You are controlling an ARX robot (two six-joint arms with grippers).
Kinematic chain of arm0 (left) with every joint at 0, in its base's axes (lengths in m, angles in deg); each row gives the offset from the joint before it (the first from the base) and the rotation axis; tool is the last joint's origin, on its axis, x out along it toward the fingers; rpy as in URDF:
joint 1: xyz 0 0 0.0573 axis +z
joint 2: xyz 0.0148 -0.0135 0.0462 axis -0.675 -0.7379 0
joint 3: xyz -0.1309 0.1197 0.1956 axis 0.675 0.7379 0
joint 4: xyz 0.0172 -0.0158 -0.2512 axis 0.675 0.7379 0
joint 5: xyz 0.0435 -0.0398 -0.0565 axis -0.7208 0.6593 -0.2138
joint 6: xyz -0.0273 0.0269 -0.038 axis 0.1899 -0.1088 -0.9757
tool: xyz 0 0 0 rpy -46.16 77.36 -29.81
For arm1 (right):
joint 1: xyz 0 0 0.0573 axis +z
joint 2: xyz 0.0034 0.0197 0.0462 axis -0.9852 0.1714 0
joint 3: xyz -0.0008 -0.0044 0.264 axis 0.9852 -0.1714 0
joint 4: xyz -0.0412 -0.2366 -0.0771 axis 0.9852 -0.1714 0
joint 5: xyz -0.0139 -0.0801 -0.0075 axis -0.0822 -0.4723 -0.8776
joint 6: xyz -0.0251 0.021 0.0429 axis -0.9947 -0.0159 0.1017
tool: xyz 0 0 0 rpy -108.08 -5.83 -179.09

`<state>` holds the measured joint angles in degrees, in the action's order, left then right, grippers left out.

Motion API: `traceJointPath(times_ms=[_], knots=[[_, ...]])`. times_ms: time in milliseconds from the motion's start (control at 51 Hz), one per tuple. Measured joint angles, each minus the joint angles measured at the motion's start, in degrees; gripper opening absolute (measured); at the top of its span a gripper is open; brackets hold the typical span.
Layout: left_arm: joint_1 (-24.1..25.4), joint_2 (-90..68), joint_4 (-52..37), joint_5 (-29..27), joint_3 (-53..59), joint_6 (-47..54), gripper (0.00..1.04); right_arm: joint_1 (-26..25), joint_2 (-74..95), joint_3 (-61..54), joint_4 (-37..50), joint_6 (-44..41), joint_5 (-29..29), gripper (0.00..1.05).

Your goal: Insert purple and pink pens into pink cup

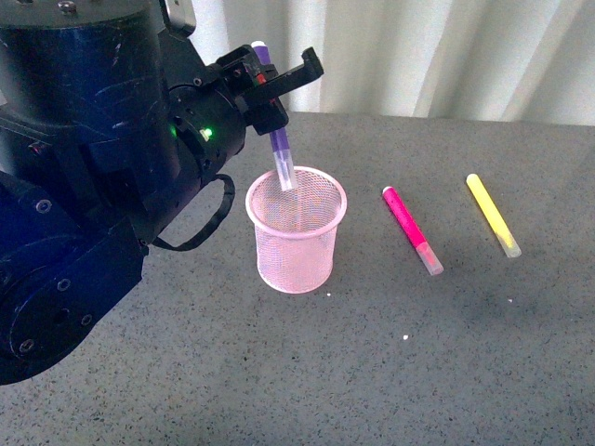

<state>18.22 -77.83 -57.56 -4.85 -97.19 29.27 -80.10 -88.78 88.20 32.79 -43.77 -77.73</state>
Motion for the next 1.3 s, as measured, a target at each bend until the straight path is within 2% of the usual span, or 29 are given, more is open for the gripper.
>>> traceJointPath(times_ms=[118,393,589,667,785,844,903,1040,1295], knots=[[-0.3,0.0,0.0,0.0,0.0,-0.3,0.13,0.0,0.0,0.0,0.0,0.0,0.0,0.98],[-1.0,0.0,0.3,0.0,0.3,-0.7,0.68,0.0,0.0,0.0,0.0,0.0,0.0,0.98],[-0.5,0.9,1.7,0.3,1.5,-0.8,1.00,0.0,0.0,0.0,0.0,0.0,0.0,0.98],[0.6,4.2,7.0,2.5,2.6,-0.7,0.98,0.0,0.0,0.0,0.0,0.0,0.0,0.98],[4.4,14.1,17.8,9.8,6.1,1.9,0.98,0.0,0.0,0.0,0.0,0.0,0.0,0.98],[6.1,18.2,20.5,12.9,7.8,2.7,0.98,0.0,0.0,0.0,0.0,0.0,0.0,0.98],[9.5,25.4,25.8,18.3,10.4,4.1,0.98,0.0,0.0,0.0,0.0,0.0,0.0,0.98],[15.6,35.1,33.4,24.8,14.1,5.7,0.98,0.0,0.0,0.0,0.0,0.0,0.0,0.98],[32.0,51.0,44.4,37.7,21.1,8.7,0.98,0.0,0.0,0.0,0.0,0.0,0.0,0.98]])
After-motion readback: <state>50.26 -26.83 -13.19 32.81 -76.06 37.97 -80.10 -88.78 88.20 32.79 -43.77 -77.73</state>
